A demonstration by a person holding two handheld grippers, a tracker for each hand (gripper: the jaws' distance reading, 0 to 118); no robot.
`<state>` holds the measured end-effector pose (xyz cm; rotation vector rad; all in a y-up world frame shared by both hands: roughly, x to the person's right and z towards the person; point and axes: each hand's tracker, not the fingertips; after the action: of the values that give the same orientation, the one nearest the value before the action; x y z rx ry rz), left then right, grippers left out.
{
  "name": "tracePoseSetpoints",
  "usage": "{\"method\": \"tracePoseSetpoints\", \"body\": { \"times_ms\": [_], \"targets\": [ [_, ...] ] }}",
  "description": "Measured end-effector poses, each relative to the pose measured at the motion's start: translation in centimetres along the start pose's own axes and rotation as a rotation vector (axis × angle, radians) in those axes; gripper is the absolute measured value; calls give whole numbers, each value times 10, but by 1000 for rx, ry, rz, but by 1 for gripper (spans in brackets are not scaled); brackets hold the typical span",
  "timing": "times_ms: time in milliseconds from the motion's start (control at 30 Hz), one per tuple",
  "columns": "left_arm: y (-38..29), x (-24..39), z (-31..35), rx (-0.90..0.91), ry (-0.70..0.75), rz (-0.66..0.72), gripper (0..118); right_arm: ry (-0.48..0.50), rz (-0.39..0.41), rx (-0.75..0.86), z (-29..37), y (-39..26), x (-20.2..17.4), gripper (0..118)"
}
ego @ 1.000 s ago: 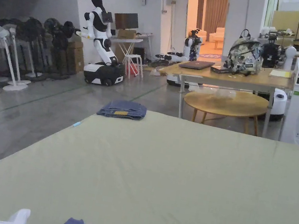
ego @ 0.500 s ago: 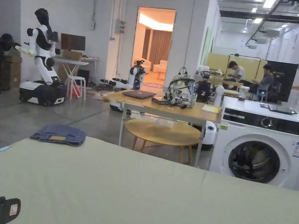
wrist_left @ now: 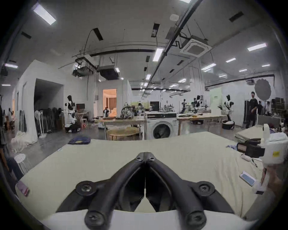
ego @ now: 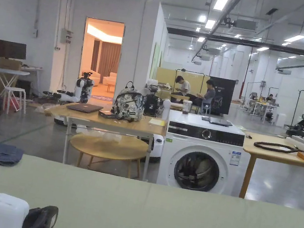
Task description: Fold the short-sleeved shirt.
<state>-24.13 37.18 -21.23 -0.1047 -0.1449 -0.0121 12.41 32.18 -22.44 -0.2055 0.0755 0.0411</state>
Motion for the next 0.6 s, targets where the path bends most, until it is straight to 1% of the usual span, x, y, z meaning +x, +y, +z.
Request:
{"method": "tracePoseSetpoints", "body": {
  "times_ms": [133,267,433,600],
  "targets": [
    [-7,10,-4,-30,7,-30,0,-21,10,-11,-4,-4,-2,0],
    [-8,15,-4,-48,4,-25,0,-36,11,-22,-6,-3,-3,0],
    [-10,26,-7,-75,4,-41,0,-51,0,-27,-8,-3,-3,0],
    [-10,26,-11,-84,4,-17,0,-80,6,-35,-10,-5,-4,0]
  ]
}}
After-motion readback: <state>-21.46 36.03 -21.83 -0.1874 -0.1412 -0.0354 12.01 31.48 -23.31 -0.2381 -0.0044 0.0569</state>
